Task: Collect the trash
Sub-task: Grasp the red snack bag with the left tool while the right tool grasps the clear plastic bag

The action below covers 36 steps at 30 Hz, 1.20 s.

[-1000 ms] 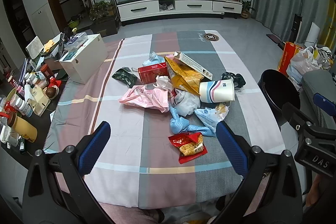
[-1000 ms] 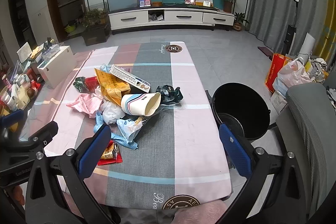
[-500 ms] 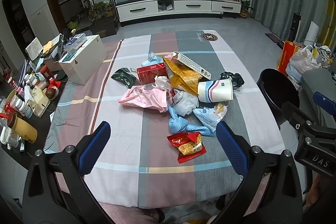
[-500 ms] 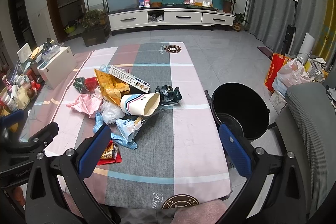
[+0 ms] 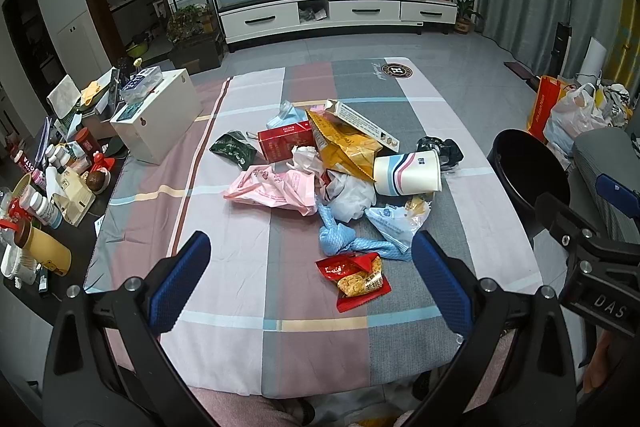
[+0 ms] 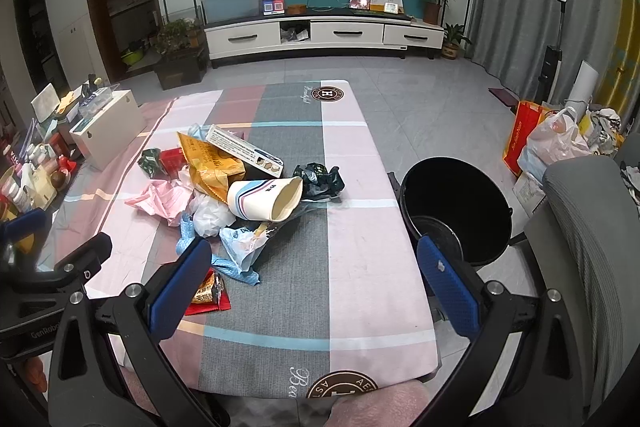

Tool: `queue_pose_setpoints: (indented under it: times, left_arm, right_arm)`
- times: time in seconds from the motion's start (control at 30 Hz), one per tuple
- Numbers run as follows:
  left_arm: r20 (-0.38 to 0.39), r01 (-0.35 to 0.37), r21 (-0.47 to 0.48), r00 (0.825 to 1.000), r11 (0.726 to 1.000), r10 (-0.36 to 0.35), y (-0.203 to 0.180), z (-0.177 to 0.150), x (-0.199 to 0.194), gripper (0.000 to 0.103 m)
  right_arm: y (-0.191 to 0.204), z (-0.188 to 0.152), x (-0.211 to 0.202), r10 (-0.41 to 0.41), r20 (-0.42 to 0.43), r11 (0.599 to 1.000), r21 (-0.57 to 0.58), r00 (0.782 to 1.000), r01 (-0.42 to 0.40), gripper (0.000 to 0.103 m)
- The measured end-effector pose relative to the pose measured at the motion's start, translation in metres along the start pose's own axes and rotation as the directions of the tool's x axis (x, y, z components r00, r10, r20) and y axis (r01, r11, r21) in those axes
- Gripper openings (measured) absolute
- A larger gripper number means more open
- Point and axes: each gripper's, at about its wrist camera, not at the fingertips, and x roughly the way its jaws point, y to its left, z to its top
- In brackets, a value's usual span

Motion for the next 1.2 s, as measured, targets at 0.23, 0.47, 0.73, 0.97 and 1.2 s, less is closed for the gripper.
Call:
queue_pose_setpoints:
  times: [0.23,0.47,0.73,0.97,1.2]
  left_arm:
    - [-0.004,0.004,0.003,1.0,1.0,-0.003,-0.001,0.0,0.002,0.1]
    - [-0.029,0.064,-0.066,0.997,0.996,-0.066,0.014,0.0,0.015,0.1]
    - [-0.093,0.239,-0.201,0.961,0.95,-0.261,0.035,-0.021,0.073,0.1]
    - [-0.134,0.343,-0.153,0.922,0.927,-0.363,0.012,-0.06,0.129,0.099]
    - [-0.118,0.35,-0.07,0.927,0.934,-0.356,-0.006,-0.082,0.157,0.069]
  right_arm:
    - [0.0,-0.001,0.001,0.002,0.0,1.0,0.003,1.0,-0.002,0.1]
    - [-0.013,-0.005,0.011,0.073,-0.015,0.996,0.043,0.997,-0.072,0.1]
    - [-0.032,-0.027,0.049,0.269,-0.054,0.956,0.137,0.962,-0.26,0.1]
    - [-0.033,-0.048,0.092,0.353,-0.094,0.929,0.149,0.931,-0.338,0.1]
    - [-0.01,-0.043,0.128,0.455,-0.123,0.89,0.087,0.882,-0.448,0.1]
